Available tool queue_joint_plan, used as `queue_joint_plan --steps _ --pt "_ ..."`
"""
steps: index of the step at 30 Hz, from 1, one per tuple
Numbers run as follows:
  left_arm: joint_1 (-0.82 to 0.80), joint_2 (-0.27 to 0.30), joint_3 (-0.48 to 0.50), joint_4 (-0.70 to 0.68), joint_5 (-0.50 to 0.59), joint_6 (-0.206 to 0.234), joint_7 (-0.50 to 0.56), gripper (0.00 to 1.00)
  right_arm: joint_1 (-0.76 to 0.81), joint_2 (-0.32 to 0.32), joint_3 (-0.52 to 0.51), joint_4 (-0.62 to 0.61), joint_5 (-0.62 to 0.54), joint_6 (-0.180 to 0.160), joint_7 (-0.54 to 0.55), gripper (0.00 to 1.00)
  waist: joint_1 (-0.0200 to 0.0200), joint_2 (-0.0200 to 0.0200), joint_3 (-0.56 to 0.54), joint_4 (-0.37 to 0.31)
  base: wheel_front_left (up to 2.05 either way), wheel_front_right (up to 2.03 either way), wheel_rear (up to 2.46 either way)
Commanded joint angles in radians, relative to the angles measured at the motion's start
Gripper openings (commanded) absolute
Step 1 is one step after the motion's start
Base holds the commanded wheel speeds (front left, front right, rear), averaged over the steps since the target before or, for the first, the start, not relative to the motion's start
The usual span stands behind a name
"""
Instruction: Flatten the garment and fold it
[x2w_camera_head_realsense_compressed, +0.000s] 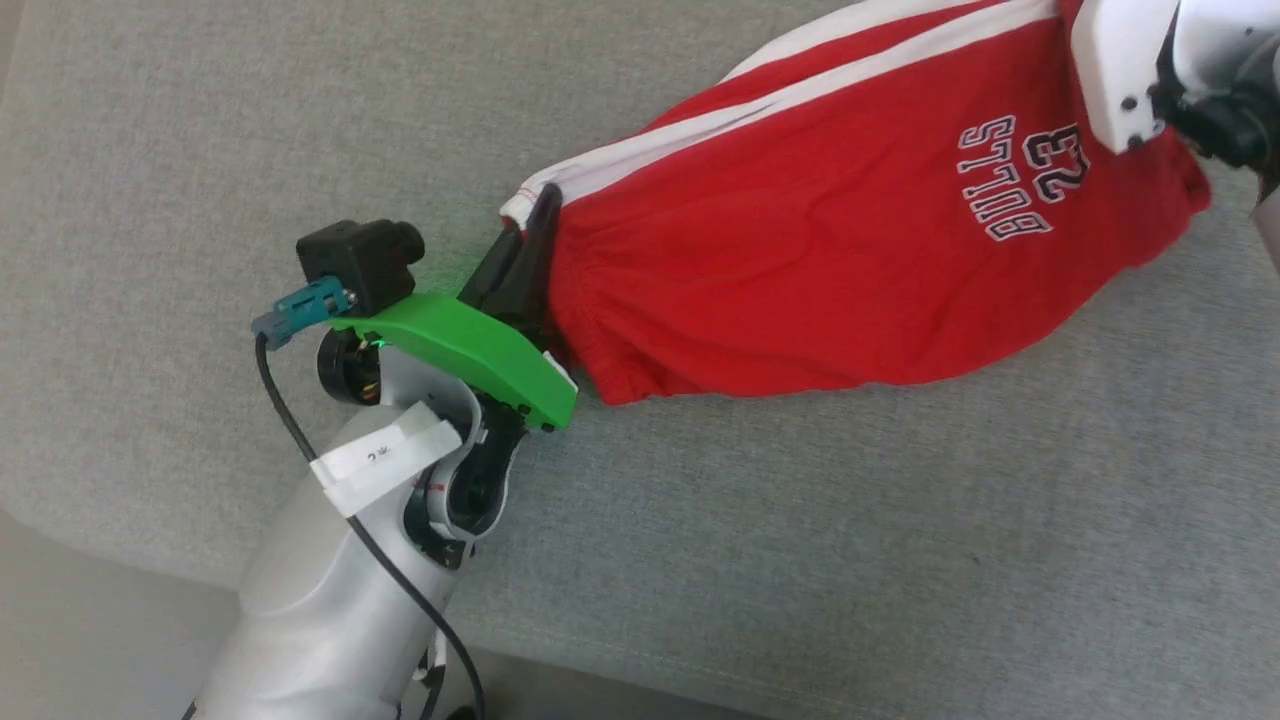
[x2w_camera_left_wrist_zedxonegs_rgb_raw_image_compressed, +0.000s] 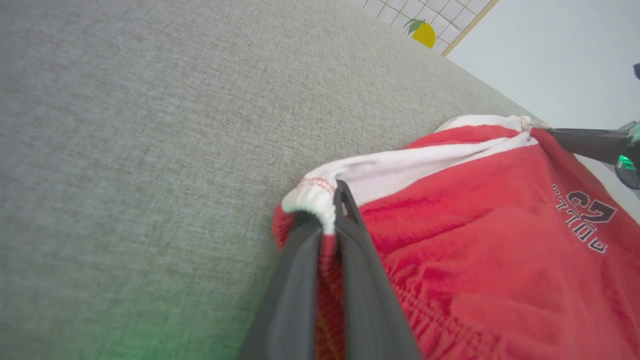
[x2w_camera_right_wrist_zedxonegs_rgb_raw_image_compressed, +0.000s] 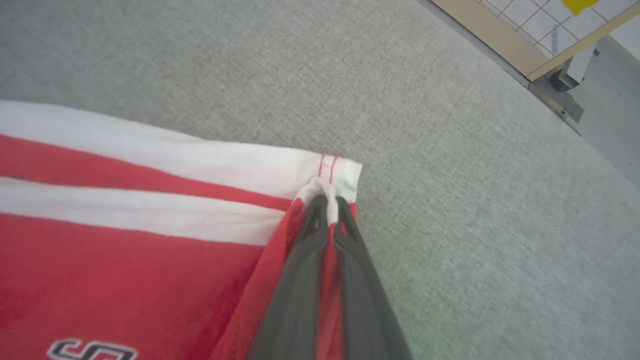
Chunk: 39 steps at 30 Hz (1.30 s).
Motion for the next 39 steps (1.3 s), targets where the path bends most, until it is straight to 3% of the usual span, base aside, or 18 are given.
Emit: queue_joint_plan --steps 1,5,6,7,9,17,24,31,39 --pt "-0.014 0.002 -0.005 0.002 0.002 0.009 0.012 0.00 -0.018 -0.002 0.013 0.015 0.024 -0.002 0.034 0.00 -0.0001 0.0000 0.023 0.021 0.00 0.00 0.00" --pt "-0.013 -0.001 -0.015 0.000 -0.009 0.012 0.038 0.00 -0.028 -0.006 0.028 0.029 0.065 -0.002 0.094 0.00 -0.0001 0.0000 0.027 0.021 0.00 0.00 0.00" --pt "-0.012 -0.001 -0.017 -0.003 -0.011 0.011 0.040 0.57 -0.028 -0.007 0.028 0.030 0.071 -0.002 0.097 0.00 -0.0001 0.0000 0.025 0.020 0.00 0.00 0.00" --pt "-0.011 -0.001 -0.017 -0.008 -0.011 0.008 0.036 1.00 -0.026 -0.007 0.027 0.027 0.075 -0.002 0.091 0.20 -0.0001 0.0000 0.022 0.017 0.00 0.00 0.00" --pt "-0.007 0.000 -0.016 -0.012 -0.010 0.006 0.028 1.00 -0.013 -0.008 0.031 0.022 0.083 -0.002 0.073 1.00 -0.0001 0.0000 0.010 0.011 0.00 0.00 0.00" --pt "0.043 0.021 -0.009 -0.019 0.005 -0.007 -0.037 1.00 0.100 -0.008 0.038 -0.028 0.108 -0.002 -0.109 1.00 -0.0001 0.0000 -0.089 -0.024 0.00 0.00 0.00" --pt "0.122 0.052 -0.013 -0.013 -0.015 -0.001 -0.018 1.00 0.230 -0.008 0.023 -0.057 0.128 -0.002 -0.272 1.00 -0.0001 0.0000 -0.202 -0.059 0.00 0.00 0.00" --pt "0.193 0.071 0.003 -0.018 0.002 0.026 -0.080 1.00 0.370 0.017 -0.084 -0.064 0.119 -0.002 -0.448 1.00 -0.0001 0.0000 -0.296 -0.078 0.00 0.00 0.00" --pt "0.224 0.052 0.067 -0.020 0.147 -0.014 -0.180 1.00 0.500 0.106 -0.286 -0.060 0.093 -0.002 -0.604 1.00 -0.0001 0.0000 -0.349 -0.084 0.00 0.00 0.00"
